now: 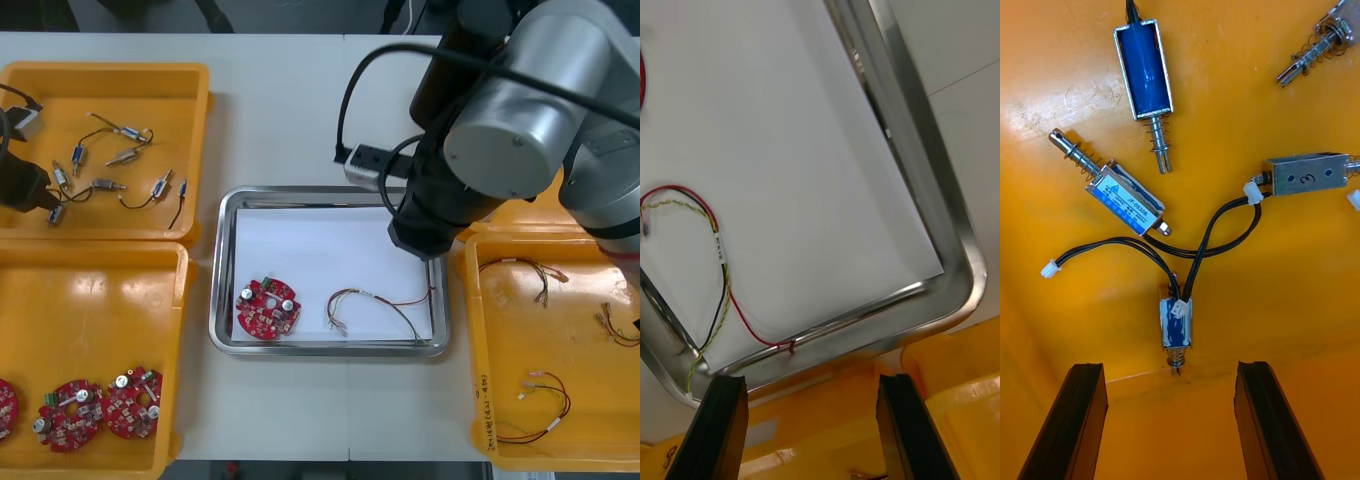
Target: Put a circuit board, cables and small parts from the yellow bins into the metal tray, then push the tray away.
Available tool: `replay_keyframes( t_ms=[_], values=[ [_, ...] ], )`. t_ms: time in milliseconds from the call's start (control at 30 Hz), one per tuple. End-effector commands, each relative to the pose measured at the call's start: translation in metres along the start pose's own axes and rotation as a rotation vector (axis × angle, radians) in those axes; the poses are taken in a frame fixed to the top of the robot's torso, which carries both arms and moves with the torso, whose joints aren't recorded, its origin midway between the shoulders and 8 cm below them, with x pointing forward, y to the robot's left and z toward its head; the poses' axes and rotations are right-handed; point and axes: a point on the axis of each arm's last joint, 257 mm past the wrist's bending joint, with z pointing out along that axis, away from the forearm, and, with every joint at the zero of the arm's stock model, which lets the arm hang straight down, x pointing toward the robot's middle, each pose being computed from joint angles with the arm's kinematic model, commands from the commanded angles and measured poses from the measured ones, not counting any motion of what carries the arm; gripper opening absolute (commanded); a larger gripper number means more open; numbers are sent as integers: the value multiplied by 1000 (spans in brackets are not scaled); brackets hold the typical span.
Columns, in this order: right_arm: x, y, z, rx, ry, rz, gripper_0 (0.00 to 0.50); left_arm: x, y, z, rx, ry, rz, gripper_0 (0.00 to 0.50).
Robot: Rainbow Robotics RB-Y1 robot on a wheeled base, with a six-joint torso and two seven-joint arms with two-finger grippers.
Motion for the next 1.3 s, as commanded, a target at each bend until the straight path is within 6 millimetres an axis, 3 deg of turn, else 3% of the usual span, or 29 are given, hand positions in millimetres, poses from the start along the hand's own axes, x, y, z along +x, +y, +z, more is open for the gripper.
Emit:
replay_keyframes(
  t_ms=[33,300,500,667,967,1300],
  values=[
    [-34,-24,-48,27,-144,178,500,-22,15,-17,-47,-40,129,500],
    [-29,-65,-78,70,-209,395,500,-19,17,-4,-62,-35,145,500],
    [-5,-98,-94,84,-213,485,500,-19,14,6,-59,-43,147,500],
    [24,-138,-111,112,-219,612,500,-18,9,15,-48,-42,141,500],
    [67,-186,-117,125,-201,801,500,-21,3,30,-55,-61,149,500],
    [109,-222,-114,183,-158,942,500,-20,-4,36,-45,-57,155,500]
  ],
)
